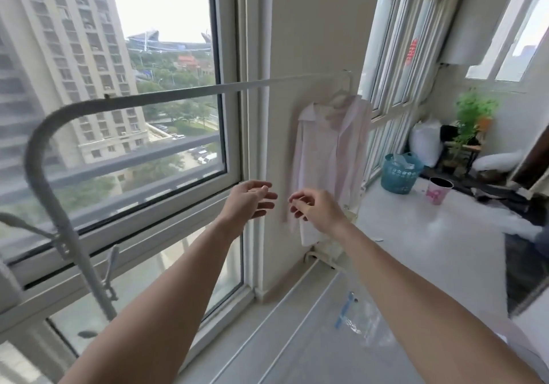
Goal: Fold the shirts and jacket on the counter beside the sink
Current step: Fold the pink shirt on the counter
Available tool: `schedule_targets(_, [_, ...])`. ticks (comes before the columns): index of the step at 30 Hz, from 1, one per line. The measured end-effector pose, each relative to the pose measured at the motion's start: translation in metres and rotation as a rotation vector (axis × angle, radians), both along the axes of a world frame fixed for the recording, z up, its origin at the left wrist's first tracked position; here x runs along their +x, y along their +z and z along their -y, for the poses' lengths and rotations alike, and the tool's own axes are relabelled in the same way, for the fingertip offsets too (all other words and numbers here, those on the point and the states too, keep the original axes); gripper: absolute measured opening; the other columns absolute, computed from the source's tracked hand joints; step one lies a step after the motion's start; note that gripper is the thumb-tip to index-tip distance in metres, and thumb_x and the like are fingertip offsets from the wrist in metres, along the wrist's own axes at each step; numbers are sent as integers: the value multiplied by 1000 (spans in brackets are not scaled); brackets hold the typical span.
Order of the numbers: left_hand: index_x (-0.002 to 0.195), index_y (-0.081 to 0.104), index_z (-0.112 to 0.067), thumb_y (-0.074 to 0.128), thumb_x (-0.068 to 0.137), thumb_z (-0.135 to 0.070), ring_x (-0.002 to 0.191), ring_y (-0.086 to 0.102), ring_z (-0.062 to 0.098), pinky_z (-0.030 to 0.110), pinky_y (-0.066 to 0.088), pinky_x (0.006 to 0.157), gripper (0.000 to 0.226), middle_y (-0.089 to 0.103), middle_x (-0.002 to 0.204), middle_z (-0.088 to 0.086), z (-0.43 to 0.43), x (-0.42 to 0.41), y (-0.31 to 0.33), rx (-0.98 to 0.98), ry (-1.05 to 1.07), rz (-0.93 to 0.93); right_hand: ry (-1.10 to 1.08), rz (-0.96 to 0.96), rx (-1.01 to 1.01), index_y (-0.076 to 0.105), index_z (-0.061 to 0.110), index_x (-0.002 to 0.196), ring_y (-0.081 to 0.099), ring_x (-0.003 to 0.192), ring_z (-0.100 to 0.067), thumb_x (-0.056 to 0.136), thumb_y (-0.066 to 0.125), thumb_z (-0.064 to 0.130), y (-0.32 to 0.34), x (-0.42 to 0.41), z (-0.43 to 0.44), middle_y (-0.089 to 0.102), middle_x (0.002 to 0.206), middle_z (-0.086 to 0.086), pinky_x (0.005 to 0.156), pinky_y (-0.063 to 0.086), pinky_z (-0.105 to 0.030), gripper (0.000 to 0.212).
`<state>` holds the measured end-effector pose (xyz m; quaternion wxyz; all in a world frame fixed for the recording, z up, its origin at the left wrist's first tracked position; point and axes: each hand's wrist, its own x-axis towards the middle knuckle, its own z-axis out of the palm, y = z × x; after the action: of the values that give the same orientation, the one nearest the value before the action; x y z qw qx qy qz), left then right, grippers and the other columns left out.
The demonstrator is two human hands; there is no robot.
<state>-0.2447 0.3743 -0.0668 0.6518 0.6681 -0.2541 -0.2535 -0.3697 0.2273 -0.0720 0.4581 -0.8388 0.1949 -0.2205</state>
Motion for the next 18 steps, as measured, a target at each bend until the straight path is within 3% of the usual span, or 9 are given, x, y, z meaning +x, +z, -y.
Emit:
schedule_targets(6, [112,66,-17,53,101,-19,80,73,14,30,55,76,18,78,98,1,177,95,25,-24,-55,-9,-110,4,-65,70,-2,103,66,70,-20,97,57,3,49,73,172,73,91,-19,56,46,-9,15])
schedule_targets(11, [107,68,-21,52,100,-16,76,72,11,29,54,74,17,77,93,-1,295,162,49,-7,-41,35,-166,19,-52,69,-2,104,65,71,-22,97,56,3,72,117,291,71,90,-20,60,49,-19,16])
schedule_targets(15, [106,65,-23,55,97,-15,70,71,9,24,49,67,16,76,91,-3,374,203,47,38,-10,91,-187,42,-5,67,-8,106,62,65,-18,98,54,1,72,152,384,68,89,-19,56,48,-18,17])
schedule_targets(18, [116,61,-19,59,97,-14,74,71,15,28,51,72,20,74,97,3,427,240,41,94,12,103,-182,79,45,67,-2,103,62,61,-13,98,53,2,72,193,453,67,84,-13,57,47,-21,15])
